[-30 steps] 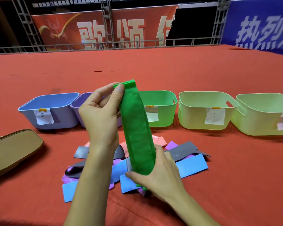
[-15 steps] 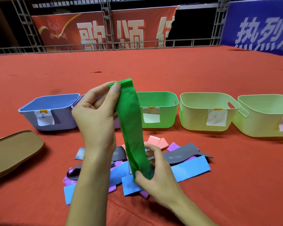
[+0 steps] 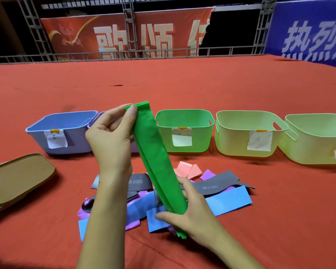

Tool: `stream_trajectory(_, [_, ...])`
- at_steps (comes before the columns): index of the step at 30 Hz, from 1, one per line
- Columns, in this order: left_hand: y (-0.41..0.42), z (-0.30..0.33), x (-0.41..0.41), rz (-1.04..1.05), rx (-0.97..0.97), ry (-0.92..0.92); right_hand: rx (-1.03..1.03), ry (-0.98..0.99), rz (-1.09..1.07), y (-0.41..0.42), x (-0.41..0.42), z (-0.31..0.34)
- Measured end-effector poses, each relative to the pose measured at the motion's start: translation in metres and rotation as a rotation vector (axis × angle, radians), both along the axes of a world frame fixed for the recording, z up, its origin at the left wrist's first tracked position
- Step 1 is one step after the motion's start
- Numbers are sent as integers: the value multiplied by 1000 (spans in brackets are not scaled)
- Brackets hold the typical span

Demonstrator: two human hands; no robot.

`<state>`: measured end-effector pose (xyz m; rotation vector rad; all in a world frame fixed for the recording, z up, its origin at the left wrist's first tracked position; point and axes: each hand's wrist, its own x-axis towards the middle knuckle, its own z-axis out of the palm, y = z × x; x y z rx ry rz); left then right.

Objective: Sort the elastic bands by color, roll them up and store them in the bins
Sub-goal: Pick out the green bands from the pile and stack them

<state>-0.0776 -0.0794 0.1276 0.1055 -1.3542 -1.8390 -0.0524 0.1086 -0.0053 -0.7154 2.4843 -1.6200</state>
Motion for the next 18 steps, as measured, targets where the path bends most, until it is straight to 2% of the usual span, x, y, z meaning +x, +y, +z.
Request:
stream_trajectory(4, [-9, -7, -6, -11, -13, -37, -16, -41, 55, 9, -3, 2])
stream_trajectory(11, [-25, -15, -13, 19, -2, -51, -48, 18, 35, 15, -6, 5])
stream_trajectory(15, [-32, -21, -16, 15, 82, -58, -58, 25, 6, 18, -10, 3])
stream_trajectory(18, [-39, -25, -18, 17, 149, -63, -101, -74, 51, 23, -15, 3])
